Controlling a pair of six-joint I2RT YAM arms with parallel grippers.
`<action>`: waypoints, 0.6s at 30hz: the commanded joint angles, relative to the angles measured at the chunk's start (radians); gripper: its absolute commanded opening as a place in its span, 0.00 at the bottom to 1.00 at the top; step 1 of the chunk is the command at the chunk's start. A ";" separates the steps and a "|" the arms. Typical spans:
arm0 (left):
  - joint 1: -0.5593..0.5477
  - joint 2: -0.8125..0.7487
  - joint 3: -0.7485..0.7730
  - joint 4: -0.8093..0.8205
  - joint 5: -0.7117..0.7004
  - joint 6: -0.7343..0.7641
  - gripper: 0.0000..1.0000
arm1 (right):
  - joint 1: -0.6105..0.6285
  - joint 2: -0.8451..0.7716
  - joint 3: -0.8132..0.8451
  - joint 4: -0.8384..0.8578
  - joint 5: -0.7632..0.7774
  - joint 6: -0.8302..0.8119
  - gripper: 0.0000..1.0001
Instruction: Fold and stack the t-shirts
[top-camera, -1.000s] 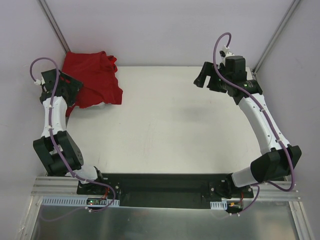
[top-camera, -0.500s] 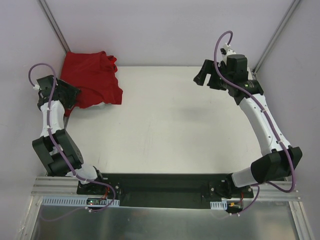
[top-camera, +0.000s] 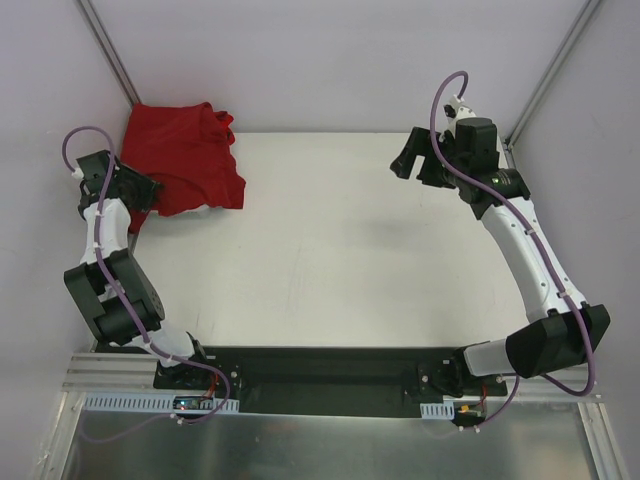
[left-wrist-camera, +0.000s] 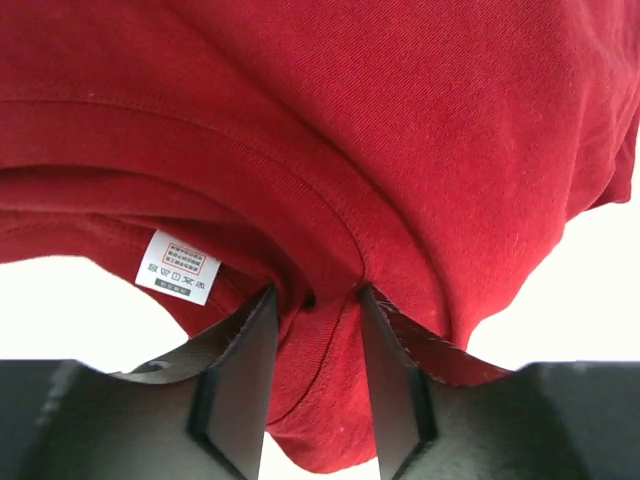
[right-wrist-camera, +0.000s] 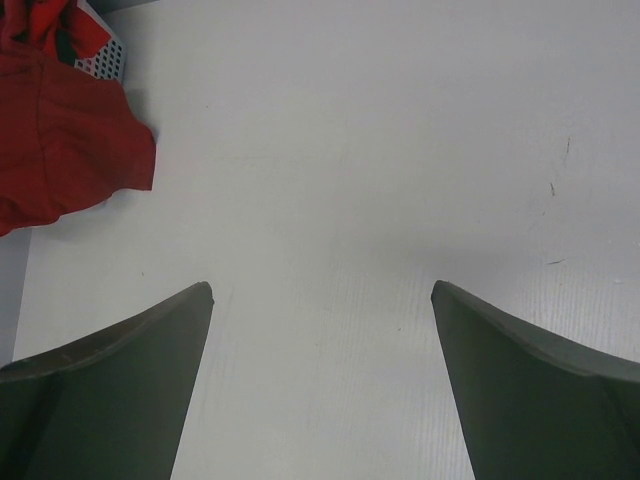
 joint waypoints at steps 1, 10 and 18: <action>0.000 0.003 0.039 0.073 0.040 -0.029 0.30 | -0.003 -0.015 0.037 0.016 -0.009 0.001 0.96; 0.000 -0.095 0.019 0.114 0.003 -0.027 0.00 | -0.003 -0.009 0.041 -0.018 -0.046 0.004 0.96; 0.000 -0.173 -0.006 0.114 0.008 -0.015 0.20 | -0.003 0.003 0.043 -0.032 -0.089 0.013 0.96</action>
